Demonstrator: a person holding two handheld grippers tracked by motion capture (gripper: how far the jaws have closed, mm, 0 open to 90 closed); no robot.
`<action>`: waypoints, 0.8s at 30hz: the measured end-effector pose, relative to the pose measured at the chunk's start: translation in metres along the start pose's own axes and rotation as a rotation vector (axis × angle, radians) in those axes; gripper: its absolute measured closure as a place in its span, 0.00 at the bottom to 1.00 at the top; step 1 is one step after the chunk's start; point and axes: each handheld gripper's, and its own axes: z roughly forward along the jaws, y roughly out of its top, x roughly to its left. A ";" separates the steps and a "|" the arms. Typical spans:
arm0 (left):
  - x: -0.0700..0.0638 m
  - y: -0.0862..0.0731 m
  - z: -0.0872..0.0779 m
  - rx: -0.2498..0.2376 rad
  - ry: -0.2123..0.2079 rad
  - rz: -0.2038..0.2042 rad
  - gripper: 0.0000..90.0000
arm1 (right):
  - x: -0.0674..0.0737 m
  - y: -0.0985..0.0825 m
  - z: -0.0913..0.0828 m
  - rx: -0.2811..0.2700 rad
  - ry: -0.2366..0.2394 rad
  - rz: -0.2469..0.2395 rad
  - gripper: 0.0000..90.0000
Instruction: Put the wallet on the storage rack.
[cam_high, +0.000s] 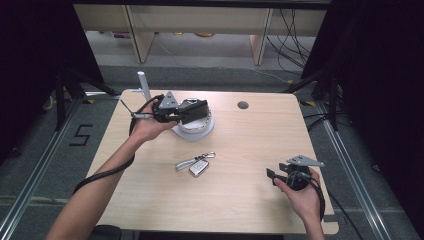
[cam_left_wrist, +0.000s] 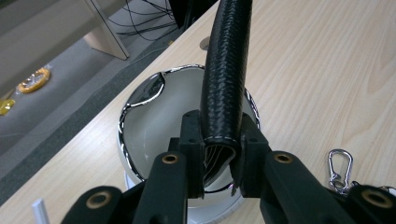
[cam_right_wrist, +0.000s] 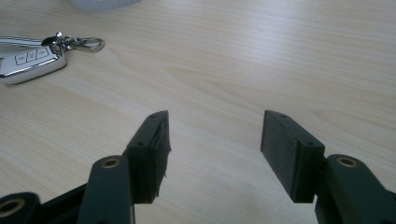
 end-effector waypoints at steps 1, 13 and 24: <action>0.000 0.000 0.002 0.002 -0.003 -0.004 0.84 | 0.000 0.000 0.002 -0.012 0.016 0.009 0.48; 0.002 -0.002 0.021 0.034 -0.019 -0.107 0.84 | 0.003 -0.002 0.001 0.021 0.002 0.027 0.47; 0.008 0.004 0.023 0.067 0.094 -0.104 0.73 | 0.000 -0.003 0.001 0.002 -0.004 -0.001 0.47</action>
